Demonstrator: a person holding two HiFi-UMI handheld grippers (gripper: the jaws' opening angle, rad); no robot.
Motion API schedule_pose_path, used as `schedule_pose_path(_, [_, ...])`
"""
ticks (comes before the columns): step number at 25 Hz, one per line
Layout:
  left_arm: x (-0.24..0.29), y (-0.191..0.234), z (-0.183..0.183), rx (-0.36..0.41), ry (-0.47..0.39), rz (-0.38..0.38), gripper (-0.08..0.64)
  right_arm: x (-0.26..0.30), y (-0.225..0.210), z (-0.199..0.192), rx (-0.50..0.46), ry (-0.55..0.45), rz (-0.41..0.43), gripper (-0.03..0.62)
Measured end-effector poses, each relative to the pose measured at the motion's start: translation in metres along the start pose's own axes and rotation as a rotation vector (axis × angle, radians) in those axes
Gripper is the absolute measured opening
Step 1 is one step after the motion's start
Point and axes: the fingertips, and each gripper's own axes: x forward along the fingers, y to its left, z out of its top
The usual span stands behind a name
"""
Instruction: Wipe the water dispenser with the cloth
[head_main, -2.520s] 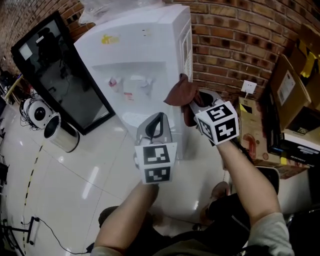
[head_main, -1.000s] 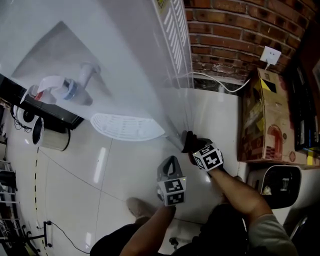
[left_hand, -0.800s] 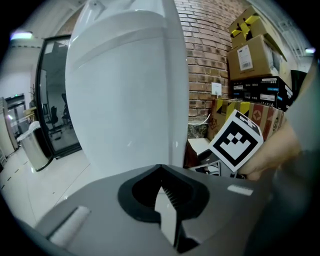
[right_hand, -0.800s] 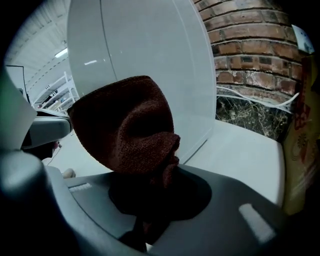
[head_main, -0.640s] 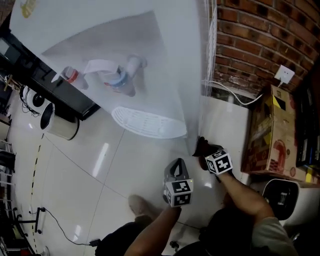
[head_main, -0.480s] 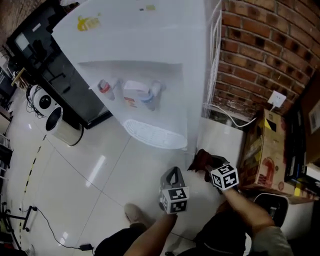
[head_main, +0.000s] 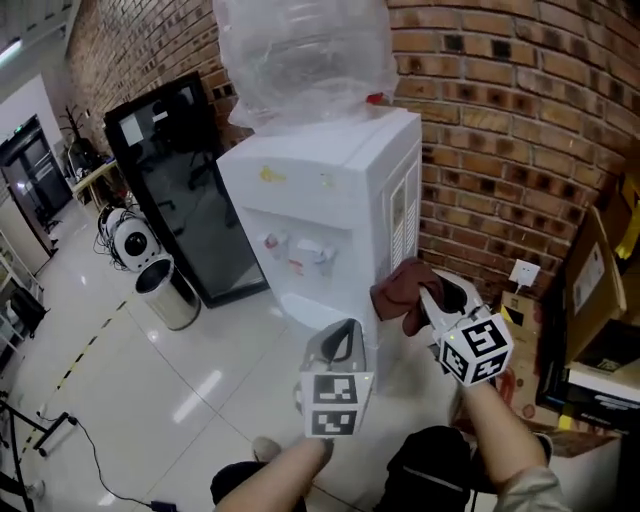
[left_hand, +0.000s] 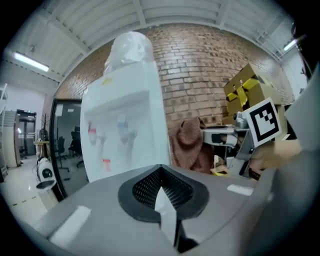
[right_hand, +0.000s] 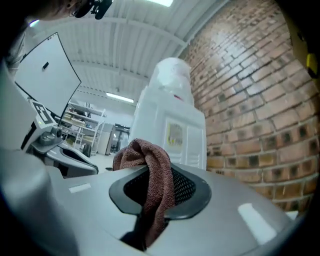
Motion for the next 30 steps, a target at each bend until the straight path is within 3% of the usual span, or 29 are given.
schedule_pose_path(6, [-0.03, 0.007, 0.159, 0.051, -0.208, 0.041, 0.0, 0.012, -0.034, 0.159, -0.112, -0.22, -0.058, 0.084])
schedule_pose_path(9, [-0.036, 0.023, 0.209, 0.07, -0.26, 0.1, 0.0, 0.031, -0.044, 0.225, -0.178, -0.26, -0.061, 0.084])
schedule_pose_path(12, [-0.036, 0.037, 0.238, 0.054, -0.275, 0.139, 0.0, 0.063, -0.042, 0.258, -0.236, -0.223, -0.041, 0.084])
schedule_pose_path(17, [-0.03, 0.032, 0.249, 0.092, -0.265, 0.158, 0.0, 0.12, -0.047, 0.232, -0.276, -0.057, -0.041, 0.084])
schedule_pose_path(22, [-0.025, 0.022, 0.232, 0.118, -0.25, 0.136, 0.0, 0.11, -0.054, 0.219, -0.239, -0.106, -0.081, 0.084])
schedule_pose_path(25, [-0.017, 0.019, 0.205, 0.089, -0.229, 0.115, 0.0, 0.1, -0.055, 0.201, -0.232, -0.095, -0.088, 0.084])
schedule_pose_path(30, [0.002, 0.007, 0.136, 0.05, -0.162, 0.084, 0.0, 0.091, -0.054, 0.121, -0.197, 0.003, -0.09, 0.084])
